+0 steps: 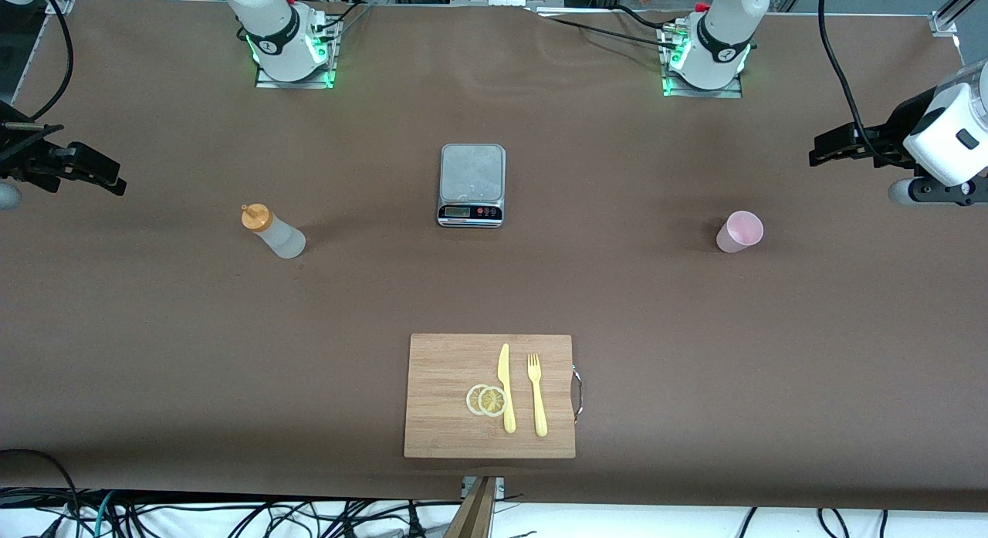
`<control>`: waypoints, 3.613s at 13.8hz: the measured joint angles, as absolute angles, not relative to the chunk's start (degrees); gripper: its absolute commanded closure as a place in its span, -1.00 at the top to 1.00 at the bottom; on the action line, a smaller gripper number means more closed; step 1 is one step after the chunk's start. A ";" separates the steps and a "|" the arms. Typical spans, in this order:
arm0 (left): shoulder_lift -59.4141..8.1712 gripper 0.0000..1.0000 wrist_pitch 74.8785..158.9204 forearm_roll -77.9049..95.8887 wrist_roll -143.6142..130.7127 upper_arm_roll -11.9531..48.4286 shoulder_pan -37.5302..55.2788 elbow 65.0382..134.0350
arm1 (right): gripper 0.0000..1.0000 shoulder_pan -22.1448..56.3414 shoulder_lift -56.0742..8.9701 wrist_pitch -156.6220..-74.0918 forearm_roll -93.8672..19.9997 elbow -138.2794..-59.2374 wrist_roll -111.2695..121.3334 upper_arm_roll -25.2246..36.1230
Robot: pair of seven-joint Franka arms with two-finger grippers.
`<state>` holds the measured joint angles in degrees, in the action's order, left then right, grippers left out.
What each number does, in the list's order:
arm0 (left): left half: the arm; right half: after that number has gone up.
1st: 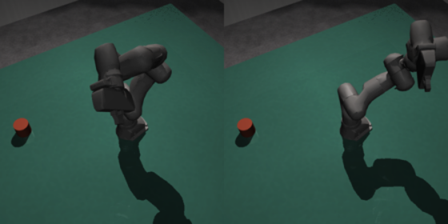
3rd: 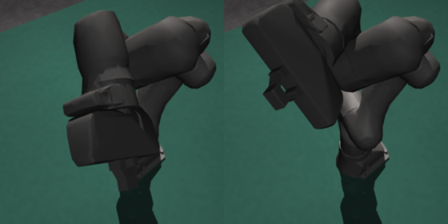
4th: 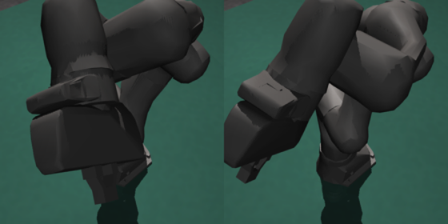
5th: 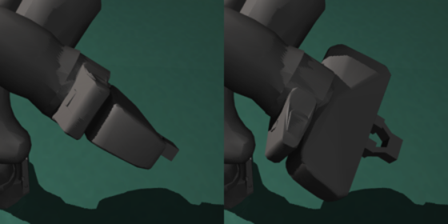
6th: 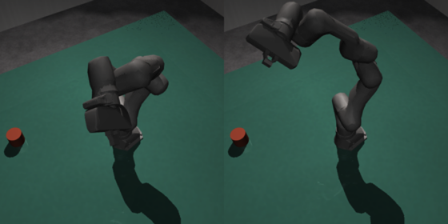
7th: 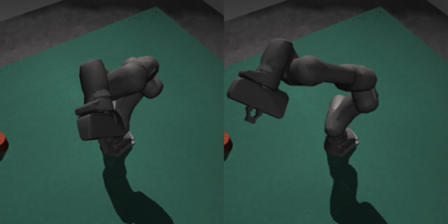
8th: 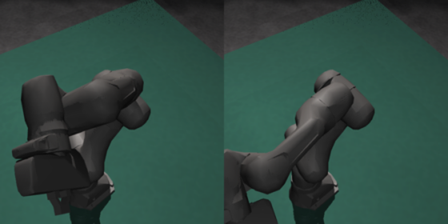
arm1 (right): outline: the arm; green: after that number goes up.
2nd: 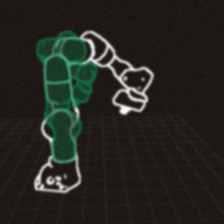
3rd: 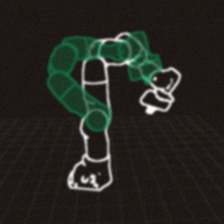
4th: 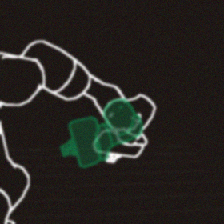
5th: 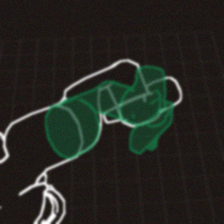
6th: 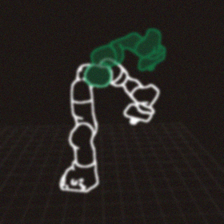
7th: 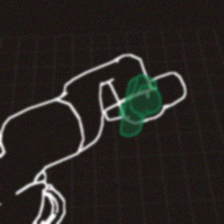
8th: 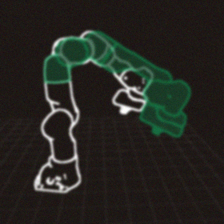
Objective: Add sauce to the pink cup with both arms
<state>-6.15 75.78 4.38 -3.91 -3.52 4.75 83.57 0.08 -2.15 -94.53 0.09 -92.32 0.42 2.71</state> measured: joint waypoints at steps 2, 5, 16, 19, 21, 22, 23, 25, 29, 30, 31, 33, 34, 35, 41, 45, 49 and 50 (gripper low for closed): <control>-6.17 1.00 75.78 4.38 -3.91 -3.52 4.75 83.56 | 1.00 0.08 -2.15 -94.53 0.08 -92.32 0.42 2.71; -6.27 1.00 75.78 4.38 -3.91 -3.52 4.75 83.55 | 1.00 0.08 -2.15 -94.53 0.08 -92.32 0.42 2.71; -10.91 1.00 75.99 4.33 -3.91 -3.83 3.99 83.73 | 1.00 0.08 -2.22 -94.53 0.06 -92.32 0.42 2.73; -13.38 1.00 82.16 2.45 -1.88 -3.97 3.85 87.60 | 1.00 0.08 -2.24 -94.53 0.06 -92.32 0.42 2.74; -14.39 1.00 88.85 2.05 1.50 -5.45 3.66 93.00 | 1.00 0.08 -2.25 -94.53 0.05 -92.32 0.42 2.75; -14.68 1.00 92.50 2.04 2.55 -6.41 3.45 96.03 | 1.00 0.08 -2.25 -94.53 0.05 -92.32 0.42 2.76; -14.83 1.00 96.43 2.04 3.80 -7.11 3.05 99.40 | 1.00 0.08 -2.25 -94.53 0.04 -92.32 0.42 2.76; -14.86 0.98 103.59 2.04 6.55 -7.78 2.42 105.78 | 1.00 0.08 -2.26 -94.53 0.04 -92.32 0.42 2.76; -14.65 0.93 114.07 2.04 7.53 -7.61 2.33 115.16 | 1.00 0.08 -2.27 -94.53 0.02 -92.32 0.42 2.76; -14.55 0.93 116.97 2.04 7.55 -7.60 2.33 117.38 | 1.00 0.08 -2.27 -94.53 0.02 -92.32 0.42 2.76; -14.48 0.92 120.18 2.04 7.57 -7.61 2.33 119.71 | 1.00 0.08 -2.27 -94.53 0.02 -92.33 0.42 2.76; -14.45 0.90 125.08 2.04 7.60 -7.62 2.33 123.45 | 1.00 0.08 -2.27 -94.53 0.01 -92.32 0.42 2.76; -14.41 0.90 126.66 2.04 7.60 -7.62 2.33 124.74 | 1.00 0.08 -2.27 -94.53 0.01 -92.33 0.42 2.76; -14.36 0.90 127.72 2.04 7.61 -7.62 2.33 125.68 | 1.00 0.08 -2.27 -94.53 0.01 -92.32 0.42 2.76; -13.91 0.70 131.87 2.04 8.34 -7.62 2.33 129.31 | 1.00 0.08 -2.27 -94.53 -0.01 -92.32 0.42 2.76; -13.97 0.07 133.50 2.04 8.48 -7.48 2.81 130.32 | 1.00 0.08 -2.27 -94.53 -0.01 -92.32 0.42 2.76; -14.21 -0.45 133.74 2.04 8.48 -7.47 3.24 130.46 | 1.00 0.08 -2.27 -94.52 -0.02 -92.33 0.42 2.76; -14.29 -0.64 133.76 2.04 8.48 -7.47 3.26 130.47 | 1.00 0.08 -2.27 -94.52 -0.02 -92.33 0.42 2.76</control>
<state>-14.29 133.76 2.04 8.48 -7.47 3.26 130.47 0.08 -2.27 -94.52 -0.02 -92.33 0.42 2.76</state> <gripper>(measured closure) 0.630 0.000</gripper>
